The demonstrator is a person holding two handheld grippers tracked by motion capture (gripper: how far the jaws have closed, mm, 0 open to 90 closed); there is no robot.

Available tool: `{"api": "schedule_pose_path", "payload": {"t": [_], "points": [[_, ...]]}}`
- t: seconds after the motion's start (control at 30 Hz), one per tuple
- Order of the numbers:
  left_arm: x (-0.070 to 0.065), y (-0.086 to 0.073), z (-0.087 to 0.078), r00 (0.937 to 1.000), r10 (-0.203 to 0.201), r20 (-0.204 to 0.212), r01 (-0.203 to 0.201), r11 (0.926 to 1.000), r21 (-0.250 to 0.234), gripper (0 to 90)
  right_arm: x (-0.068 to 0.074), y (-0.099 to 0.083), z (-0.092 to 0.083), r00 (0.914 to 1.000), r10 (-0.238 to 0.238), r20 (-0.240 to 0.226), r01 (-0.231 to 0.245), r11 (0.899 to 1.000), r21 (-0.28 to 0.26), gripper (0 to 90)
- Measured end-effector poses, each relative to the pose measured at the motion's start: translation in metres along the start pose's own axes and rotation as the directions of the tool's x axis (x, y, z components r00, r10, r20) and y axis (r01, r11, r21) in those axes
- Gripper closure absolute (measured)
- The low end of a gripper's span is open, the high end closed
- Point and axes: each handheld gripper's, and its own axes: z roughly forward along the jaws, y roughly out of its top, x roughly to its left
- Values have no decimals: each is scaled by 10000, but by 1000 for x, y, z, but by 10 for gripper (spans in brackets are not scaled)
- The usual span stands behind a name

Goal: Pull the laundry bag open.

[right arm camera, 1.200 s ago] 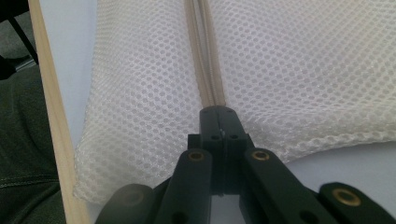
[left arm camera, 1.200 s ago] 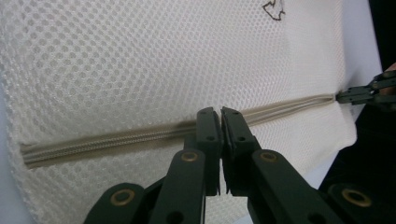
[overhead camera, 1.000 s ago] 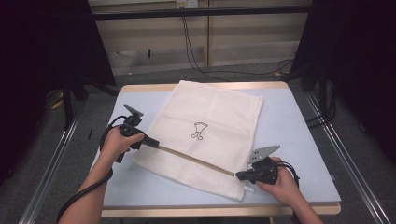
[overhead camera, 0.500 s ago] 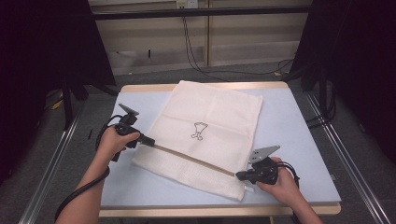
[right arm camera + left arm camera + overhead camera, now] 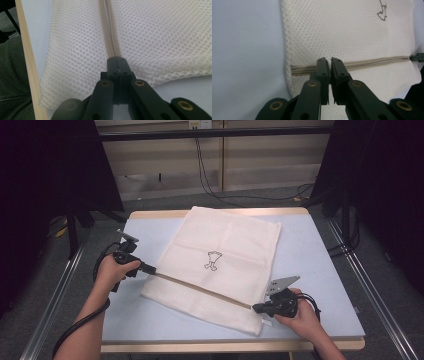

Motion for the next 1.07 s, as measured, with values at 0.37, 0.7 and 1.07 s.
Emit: {"api": "schedule_pose_path", "payload": {"t": [0.37, 0.7, 1.07], "points": [[16, -12, -20, 9970, 181, -750, -271, 9924, -1204, 550, -1, -1, 0, 9999, 159, -62, -160, 9998, -102, 900], [12, -36, -35, 9863, 1038, -1279, -1316, 9636, -2328, 203, -3, 9, -24, 9953, 81, 962, 20, 9945, -1044, 334], [11, -52, -34, 9841, 914, -1521, -1318, 9503, -2820, 126, -20, -3, -53, 9761, 1047, 1906, -696, 9808, -1821, 67]]}}
